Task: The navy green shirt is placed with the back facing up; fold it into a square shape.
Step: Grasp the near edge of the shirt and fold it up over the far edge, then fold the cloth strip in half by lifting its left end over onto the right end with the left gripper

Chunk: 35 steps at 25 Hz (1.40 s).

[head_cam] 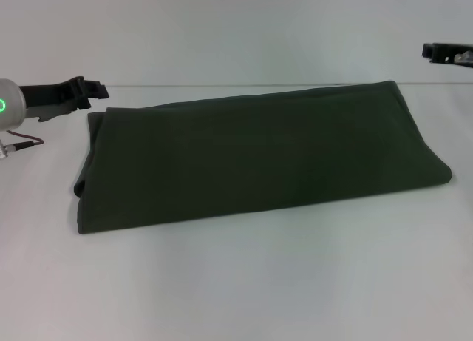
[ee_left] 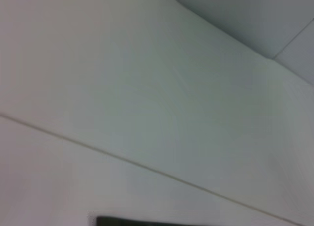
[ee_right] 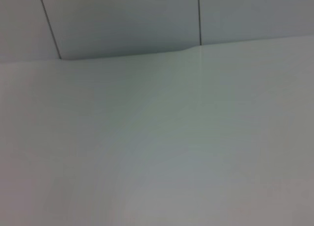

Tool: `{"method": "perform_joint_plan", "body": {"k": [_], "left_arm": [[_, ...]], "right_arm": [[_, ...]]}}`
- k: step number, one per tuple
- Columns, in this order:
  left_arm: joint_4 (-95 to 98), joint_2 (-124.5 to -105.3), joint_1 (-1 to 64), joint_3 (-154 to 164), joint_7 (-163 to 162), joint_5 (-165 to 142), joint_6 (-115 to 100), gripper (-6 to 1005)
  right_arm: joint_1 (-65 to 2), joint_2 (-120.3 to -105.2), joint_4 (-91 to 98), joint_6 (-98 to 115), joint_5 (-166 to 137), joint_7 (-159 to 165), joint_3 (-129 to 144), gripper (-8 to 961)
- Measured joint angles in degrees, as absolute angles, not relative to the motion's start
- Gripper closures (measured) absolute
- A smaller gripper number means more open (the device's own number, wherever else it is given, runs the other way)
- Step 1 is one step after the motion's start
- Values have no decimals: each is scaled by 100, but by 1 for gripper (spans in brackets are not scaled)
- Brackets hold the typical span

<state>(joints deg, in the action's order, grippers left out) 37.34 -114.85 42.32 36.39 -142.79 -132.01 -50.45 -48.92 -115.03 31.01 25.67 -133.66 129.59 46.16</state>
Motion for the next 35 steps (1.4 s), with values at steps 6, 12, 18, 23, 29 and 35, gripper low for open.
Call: {"method": "perform_joint_plan", "body": {"k": [6, 12, 18, 23, 29, 35], "left_arm": [[4539, -11577, 3524, 3626, -14255, -12380, -6476, 567], [4554, -11580, 2700, 3574, -14207, -11325, -7972, 287], [3904, -11673, 2196, 3023, -14280, -11031, -8541, 93], [3398, -11625, 1936, 2801, -14615, -11068, -8311, 51], [3302, -11640, 1806, 2804, -15081, -11141, -7970, 50], [3105, -11647, 1917, 2832, -15282, -11394, -7645, 50]], "right_arm": [[-4267, -11452, 4204, 4108, -13172, 13580, 4517, 603], [-3000, -11712, 5028, 5778, -11391, 13055, 4226, 409], [-2516, -11494, 4007, 7180, -9962, 12104, 3713, 174], [-2504, -11370, 3589, 7339, -9964, 11958, 3450, 80], [-2516, -11388, 3576, 7355, -9951, 11834, 3417, 67], [-2535, -11408, 3568, 7304, -9968, 11809, 3413, 67]]}}
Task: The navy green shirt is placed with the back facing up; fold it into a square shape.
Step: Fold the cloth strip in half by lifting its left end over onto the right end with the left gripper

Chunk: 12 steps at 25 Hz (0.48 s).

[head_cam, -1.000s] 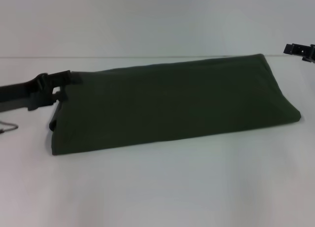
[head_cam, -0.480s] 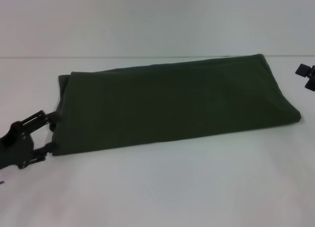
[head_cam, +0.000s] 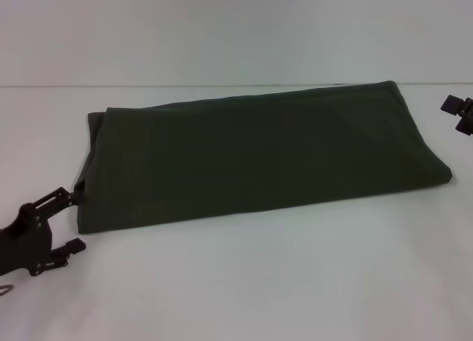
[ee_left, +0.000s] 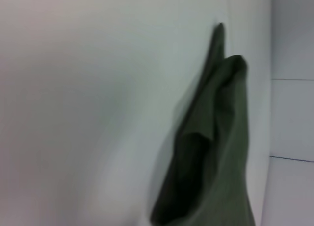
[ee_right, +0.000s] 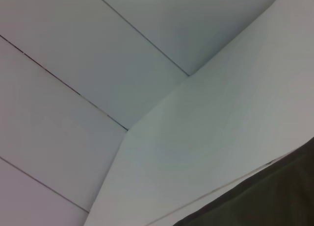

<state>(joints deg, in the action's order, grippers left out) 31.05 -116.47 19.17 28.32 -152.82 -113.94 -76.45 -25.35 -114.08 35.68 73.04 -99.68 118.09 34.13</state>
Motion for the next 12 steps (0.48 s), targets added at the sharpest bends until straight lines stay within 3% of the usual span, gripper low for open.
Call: {"method": "perform_joint_plan", "body": {"k": [12], "left_arm": [[2947, -11656, 2010, 2848, -15295, -11435, -7372, 51]], "right_arm": [[-2540, -11435, 3442, 7251, -9967, 11754, 3411, 67]]}}
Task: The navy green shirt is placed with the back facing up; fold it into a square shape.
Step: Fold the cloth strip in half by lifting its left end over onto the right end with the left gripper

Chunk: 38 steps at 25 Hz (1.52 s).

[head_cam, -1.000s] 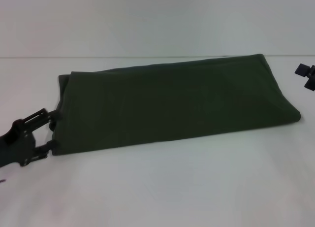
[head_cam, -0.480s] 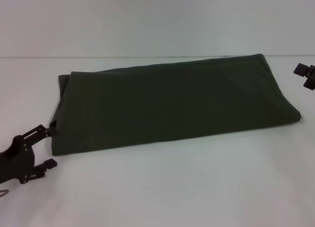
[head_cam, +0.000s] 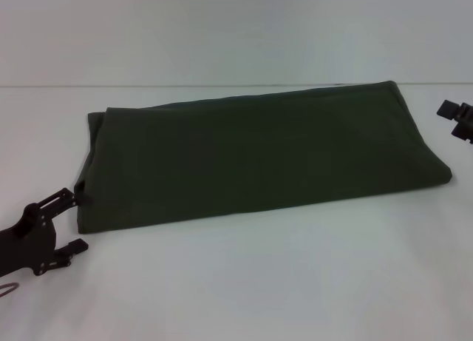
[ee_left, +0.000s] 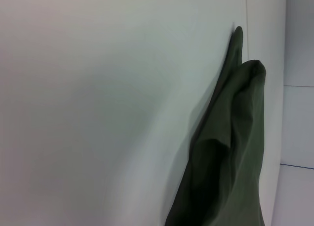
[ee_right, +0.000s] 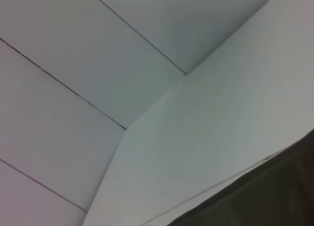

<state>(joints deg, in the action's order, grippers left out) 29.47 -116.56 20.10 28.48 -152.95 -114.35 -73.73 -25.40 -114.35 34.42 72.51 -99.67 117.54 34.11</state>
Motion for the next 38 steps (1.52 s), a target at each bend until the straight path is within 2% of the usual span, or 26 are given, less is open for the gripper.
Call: {"method": "perform_joint_plan", "body": {"k": [18, 25, 33, 38], "left_arm": [[2933, -11663, 2141, 2847, -15417, -11435, -7150, 52], [2732, -11642, 2354, 2863, -15378, -11434, -6943, 52], [2728, -11718, 2842, 2810, -14842, -11350, -7254, 53], [2659, -11705, 2804, 2837, -14842, -11395, -7246, 53]], "right_arm": [[-2558, -11426, 3349, 7216, -9962, 11725, 3410, 68], [-2558, -11426, 3349, 7176, -9957, 11709, 3410, 68], [-2573, -11431, 3344, 7148, -9939, 11707, 3410, 68], [-2573, -11434, 3330, 7131, -9935, 11707, 3410, 68]]}}
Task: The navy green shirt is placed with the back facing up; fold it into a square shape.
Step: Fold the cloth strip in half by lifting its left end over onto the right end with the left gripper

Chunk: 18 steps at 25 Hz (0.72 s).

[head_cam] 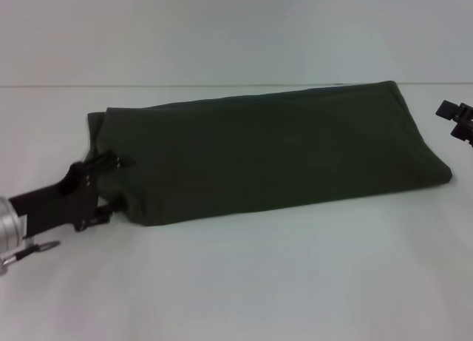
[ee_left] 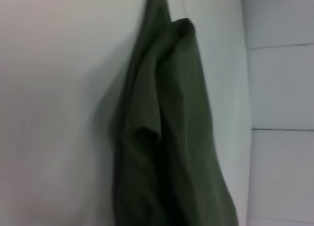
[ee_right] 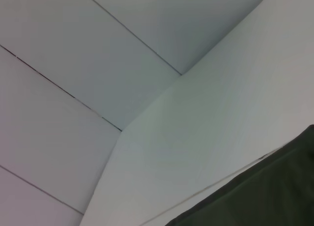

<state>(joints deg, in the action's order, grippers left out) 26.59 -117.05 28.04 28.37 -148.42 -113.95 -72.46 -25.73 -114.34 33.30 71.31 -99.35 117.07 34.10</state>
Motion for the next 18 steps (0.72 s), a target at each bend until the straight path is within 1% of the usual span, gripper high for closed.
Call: {"method": "perform_joint_plan", "body": {"k": [5, 9, 18], "left_arm": [[2628, -11719, 2523, 2832, -14878, -11394, -7340, 53], [2629, -11711, 2427, 2838, -14914, -11409, -7391, 54], [2628, -11686, 2638, 2877, -14933, -11505, -6992, 56]], "right_arm": [[-2569, -11434, 3323, 7104, -9936, 11707, 3410, 68], [-2569, -11434, 3322, 7098, -9953, 11707, 3410, 68], [-2538, -11433, 3258, 7083, -9935, 11657, 3402, 67]]}}
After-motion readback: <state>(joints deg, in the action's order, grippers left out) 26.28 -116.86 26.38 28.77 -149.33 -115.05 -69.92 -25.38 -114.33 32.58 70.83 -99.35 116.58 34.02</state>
